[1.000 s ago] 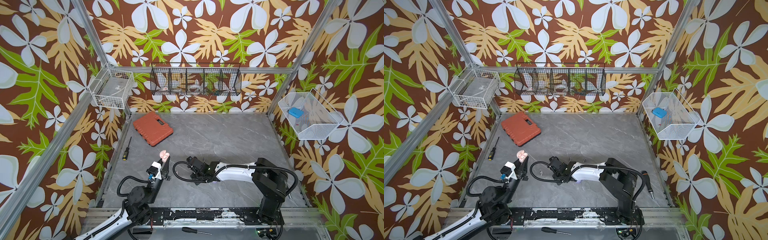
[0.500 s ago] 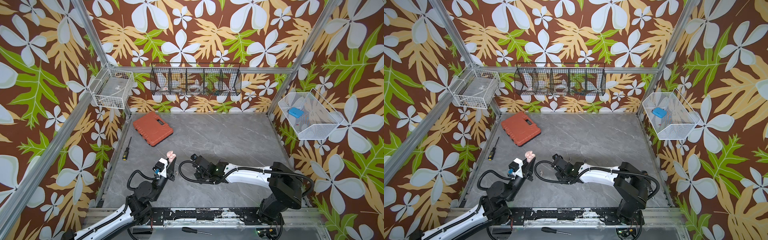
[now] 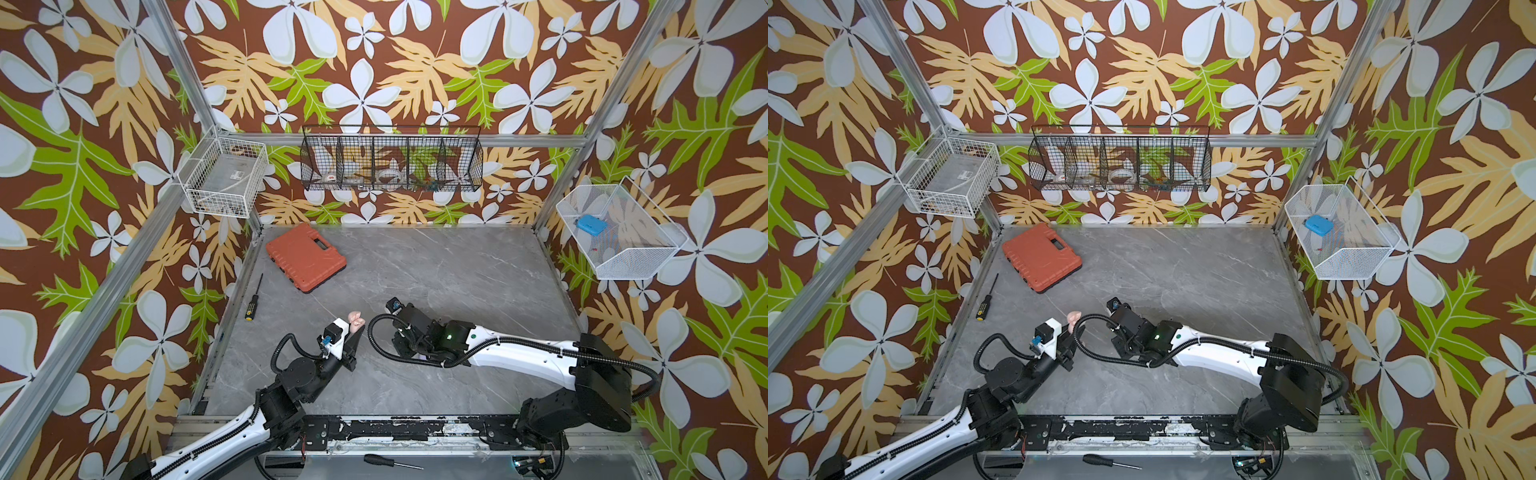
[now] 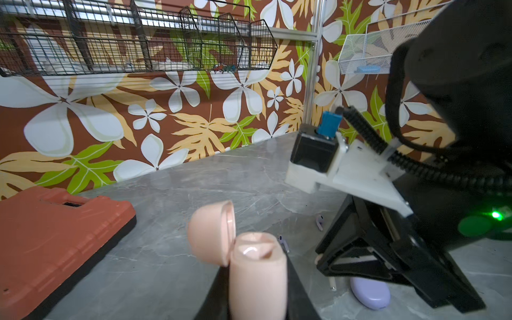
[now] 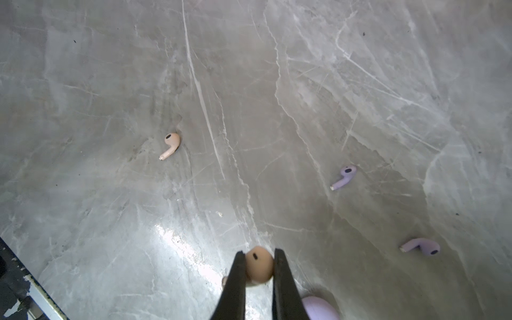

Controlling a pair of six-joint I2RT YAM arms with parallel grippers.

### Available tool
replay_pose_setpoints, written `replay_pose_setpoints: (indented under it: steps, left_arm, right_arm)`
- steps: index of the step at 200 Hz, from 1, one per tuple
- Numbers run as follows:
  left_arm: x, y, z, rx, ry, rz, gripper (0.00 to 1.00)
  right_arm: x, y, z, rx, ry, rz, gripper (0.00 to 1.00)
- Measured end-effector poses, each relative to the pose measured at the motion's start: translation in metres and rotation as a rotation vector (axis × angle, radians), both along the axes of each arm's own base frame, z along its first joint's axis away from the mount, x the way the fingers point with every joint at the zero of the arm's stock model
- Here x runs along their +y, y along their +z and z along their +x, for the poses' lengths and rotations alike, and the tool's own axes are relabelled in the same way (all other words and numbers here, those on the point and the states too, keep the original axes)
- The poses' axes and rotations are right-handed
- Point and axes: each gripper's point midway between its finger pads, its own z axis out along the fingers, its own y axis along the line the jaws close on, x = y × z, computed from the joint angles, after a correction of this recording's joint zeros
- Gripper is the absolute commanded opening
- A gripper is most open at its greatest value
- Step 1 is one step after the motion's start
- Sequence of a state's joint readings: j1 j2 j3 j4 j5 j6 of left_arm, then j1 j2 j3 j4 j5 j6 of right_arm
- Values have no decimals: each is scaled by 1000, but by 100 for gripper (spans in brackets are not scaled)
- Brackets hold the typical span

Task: Insert wireless bluetooth earbuds into charging case
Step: Pick up the wireless bluetooth earbud from the center of the table.

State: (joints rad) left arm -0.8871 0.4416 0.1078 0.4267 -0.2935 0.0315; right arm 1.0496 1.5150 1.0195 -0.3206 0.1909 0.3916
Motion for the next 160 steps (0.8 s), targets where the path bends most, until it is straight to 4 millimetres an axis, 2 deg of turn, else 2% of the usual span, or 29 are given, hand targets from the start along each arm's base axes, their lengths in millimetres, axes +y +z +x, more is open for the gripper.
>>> replay_pose_setpoints:
  steps: [100, 160]
  left_arm:
    - [-24, -21, -14, 75, -137, 20, 0]
    - [-32, -26, -20, 97, -185, 20, 0]
  right_arm:
    - [2, 45, 4, -52, -3, 54, 13]
    - [5, 69, 4, -79, 9, 96, 13]
